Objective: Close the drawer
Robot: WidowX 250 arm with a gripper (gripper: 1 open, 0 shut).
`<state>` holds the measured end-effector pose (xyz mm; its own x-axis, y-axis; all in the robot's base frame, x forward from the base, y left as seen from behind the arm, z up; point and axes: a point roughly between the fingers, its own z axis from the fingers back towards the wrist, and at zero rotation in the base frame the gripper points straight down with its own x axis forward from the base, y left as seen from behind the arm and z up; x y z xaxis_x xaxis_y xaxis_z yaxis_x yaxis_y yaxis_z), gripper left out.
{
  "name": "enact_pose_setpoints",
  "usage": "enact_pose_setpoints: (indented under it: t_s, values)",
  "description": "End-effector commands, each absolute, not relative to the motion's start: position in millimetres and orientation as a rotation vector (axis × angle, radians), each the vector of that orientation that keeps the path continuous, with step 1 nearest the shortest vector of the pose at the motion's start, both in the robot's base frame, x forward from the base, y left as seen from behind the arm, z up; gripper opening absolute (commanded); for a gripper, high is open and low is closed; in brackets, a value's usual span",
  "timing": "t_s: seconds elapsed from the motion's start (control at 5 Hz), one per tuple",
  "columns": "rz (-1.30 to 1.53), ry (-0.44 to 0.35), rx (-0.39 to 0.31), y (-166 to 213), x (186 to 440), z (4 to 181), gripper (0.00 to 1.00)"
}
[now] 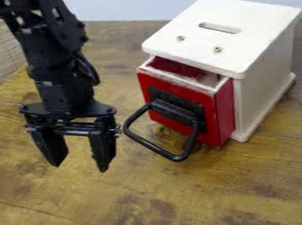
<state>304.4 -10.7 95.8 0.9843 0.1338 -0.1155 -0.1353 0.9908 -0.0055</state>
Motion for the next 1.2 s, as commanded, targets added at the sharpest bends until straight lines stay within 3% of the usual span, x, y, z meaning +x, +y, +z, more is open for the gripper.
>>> enact_pose_setpoints:
  t_s: [0.0, 0.8, 1.0]
  values:
    - [0.132, 0.06, -0.025, -24.3, 319.9, 107.0, 1.0]
    - [0.159, 0.088, -0.041, -19.6, 323.5, 97.5, 1.0]
    - [0.159, 0.096, -0.045, -23.7, 319.6, 83.8, 1.0]
